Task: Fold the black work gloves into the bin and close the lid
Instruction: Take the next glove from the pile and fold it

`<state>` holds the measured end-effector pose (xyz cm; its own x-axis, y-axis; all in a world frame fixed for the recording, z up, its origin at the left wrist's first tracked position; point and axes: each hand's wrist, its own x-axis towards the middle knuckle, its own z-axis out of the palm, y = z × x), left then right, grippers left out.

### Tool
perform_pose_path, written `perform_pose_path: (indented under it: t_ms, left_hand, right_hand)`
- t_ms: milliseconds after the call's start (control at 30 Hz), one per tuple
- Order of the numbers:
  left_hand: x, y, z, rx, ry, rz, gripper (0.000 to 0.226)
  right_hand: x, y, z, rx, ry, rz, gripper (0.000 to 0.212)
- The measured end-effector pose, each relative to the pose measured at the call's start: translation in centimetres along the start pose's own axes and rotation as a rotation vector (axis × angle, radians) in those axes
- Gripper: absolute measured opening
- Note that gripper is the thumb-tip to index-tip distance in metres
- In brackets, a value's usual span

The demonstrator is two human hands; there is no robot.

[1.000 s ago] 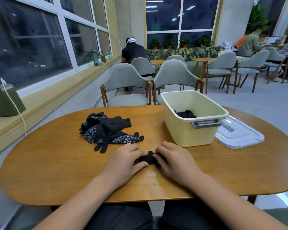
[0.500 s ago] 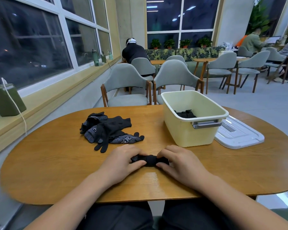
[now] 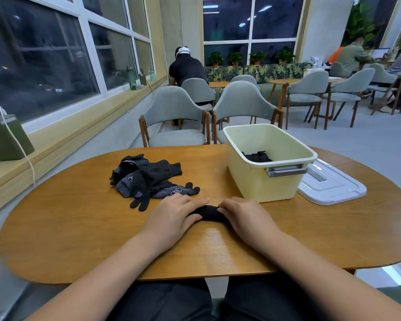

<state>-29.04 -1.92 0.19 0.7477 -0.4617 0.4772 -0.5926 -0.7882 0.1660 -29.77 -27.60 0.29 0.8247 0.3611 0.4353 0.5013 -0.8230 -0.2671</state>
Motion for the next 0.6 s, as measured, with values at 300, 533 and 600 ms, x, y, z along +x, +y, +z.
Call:
perform_pose_path:
  t_ms: [300, 533, 600]
  left_hand:
    - [1.1, -0.6, 0.3, -0.083, -0.064, -0.060, 0.044]
    - [1.7, -0.5, 0.3, -0.069, -0.085, -0.075, 0.048]
    - [1.8, -0.5, 0.2, -0.062, -0.089, -0.072, 0.049]
  right_hand:
    - [0.4, 0.2, -0.5, 0.094, -0.077, -0.027, 0.019]
    - [0.7, 1.1, -1.5, 0.160, -0.147, -0.081, 0.039]
    - [1.0, 1.2, -1.4, 0.164, -0.138, -0.088, 0.038]
